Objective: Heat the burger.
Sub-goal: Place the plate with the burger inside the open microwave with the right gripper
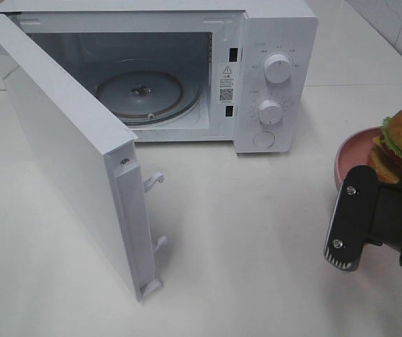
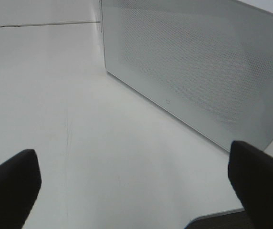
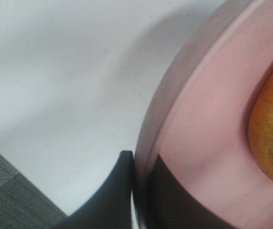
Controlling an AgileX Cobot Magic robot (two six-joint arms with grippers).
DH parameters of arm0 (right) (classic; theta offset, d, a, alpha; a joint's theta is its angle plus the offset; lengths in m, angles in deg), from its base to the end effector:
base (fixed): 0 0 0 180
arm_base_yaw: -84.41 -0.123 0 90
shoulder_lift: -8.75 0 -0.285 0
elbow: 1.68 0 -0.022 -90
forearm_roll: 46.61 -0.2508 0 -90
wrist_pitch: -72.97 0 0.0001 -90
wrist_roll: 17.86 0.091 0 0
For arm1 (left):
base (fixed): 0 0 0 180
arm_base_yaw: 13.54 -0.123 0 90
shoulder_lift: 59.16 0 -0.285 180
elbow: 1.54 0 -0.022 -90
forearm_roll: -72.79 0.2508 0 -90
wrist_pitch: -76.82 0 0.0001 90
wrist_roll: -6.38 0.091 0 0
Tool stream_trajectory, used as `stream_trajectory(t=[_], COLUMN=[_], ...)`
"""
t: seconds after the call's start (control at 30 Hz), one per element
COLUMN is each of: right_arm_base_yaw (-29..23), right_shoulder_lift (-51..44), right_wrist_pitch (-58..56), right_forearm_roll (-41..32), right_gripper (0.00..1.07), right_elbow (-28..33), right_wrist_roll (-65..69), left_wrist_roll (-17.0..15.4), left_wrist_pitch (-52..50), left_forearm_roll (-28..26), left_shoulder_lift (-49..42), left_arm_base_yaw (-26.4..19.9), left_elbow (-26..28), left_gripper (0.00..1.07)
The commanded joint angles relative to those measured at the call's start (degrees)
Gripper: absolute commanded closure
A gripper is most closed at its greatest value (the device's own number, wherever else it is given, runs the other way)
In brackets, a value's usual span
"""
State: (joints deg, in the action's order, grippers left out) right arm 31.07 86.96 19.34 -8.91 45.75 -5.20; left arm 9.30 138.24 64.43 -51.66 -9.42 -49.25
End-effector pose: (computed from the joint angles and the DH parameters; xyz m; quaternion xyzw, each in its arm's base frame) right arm 0.1365 0.1083 0.1952 -0.5070 0.8213 -0.2159 0.1474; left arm -0.0091 -0.0110 0.2812 0.0560 0.8468 -0.0783 0.5231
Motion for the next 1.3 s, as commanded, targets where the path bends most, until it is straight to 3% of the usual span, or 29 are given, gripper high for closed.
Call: stream_trajectory(t=[0.03, 0.57, 0.9, 1.3], right_arm_base_yaw=[-0.2, -0.2, -0.2, -0.2], right_shoulder_lift=[-0.5, -0.5, -0.5, -0.5], right_wrist_pitch=[3.1, 13.9, 18.0, 22.1], right_forearm_roll=[4.3, 6.6, 6.6, 6.9], right_gripper=[1.07, 1.07, 1.07, 1.07], right_elbow=[0.2, 0.2, 0.2, 0.2], right_wrist_roll=[-4.6, -17.2, -32.0, -34.3], left_wrist_roll=[-0.1, -0.1, -0.1, -0.1], left_wrist_pitch=[-0.4, -0.4, -0.4, -0.4], left_forearm_roll=[-0.3, -0.3, -0.3, -0.3], left_shoulder_lift=[-1.0, -1.0, -1.0, -1.0], left_arm_base_yaw=[0.1, 0.1, 0.1, 0.1], left_elbow=[0.1, 0.1, 0.1, 0.1], left_gripper=[0.07, 0.07, 0.07, 0.07])
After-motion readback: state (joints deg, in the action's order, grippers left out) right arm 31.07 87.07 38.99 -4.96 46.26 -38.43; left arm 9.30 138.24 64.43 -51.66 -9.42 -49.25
